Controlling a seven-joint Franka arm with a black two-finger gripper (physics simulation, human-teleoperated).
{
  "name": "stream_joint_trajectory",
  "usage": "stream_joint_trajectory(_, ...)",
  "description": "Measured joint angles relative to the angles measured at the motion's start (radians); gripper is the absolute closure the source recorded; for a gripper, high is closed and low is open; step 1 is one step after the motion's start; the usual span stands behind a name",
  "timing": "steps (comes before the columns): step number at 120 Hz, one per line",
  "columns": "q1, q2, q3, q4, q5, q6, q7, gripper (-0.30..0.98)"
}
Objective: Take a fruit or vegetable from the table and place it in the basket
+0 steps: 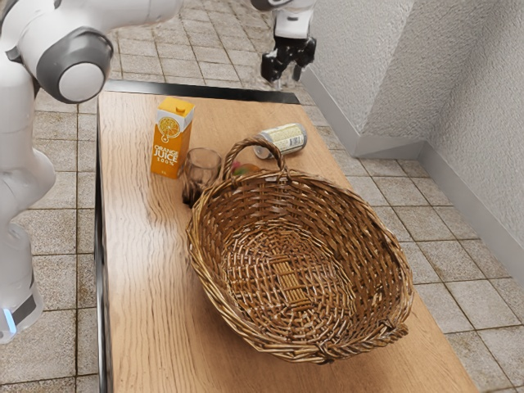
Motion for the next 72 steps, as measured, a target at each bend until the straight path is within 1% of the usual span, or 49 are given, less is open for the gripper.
stream_joint_trajectory(4, -0.027, 0.001, -0.002, 0.082, 0.035, -0.028, 0.0, 0.15)
stream_joint_trajectory(6, -0.026, 0.004, -0.004, 0.098, 0.04, -0.039, 0.0, 0.13)
stream_joint_trajectory(8, 0.0, 0.021, -0.006, 0.096, 0.03, -0.048, 0.0, 0.12)
stream_joint_trajectory(14, 0.107, 0.076, -0.013, 0.091, -0.029, -0.077, 0.003, 0.08)
stream_joint_trajectory(19, 0.202, 0.1, -0.02, 0.088, -0.093, -0.108, 0.003, 0.06)
stream_joint_trajectory(25, 0.283, 0.148, -0.049, 0.083, -0.15, -0.141, 0.002, 0.04)
stream_joint_trajectory(30, 0.322, 0.177, -0.067, 0.081, -0.187, -0.161, 0.001, 0.03)
stream_joint_trajectory(37, 0.345, 0.193, -0.078, 0.08, -0.221, -0.183, -0.001, 0.02)
stream_joint_trajectory(46, 0.354, 0.199, -0.082, 0.08, -0.248, -0.203, -0.003, 0.01)
stream_joint_trajectory(72, 0.358, 0.201, -0.084, 0.08, -0.274, -0.233, -0.007, 0.0)
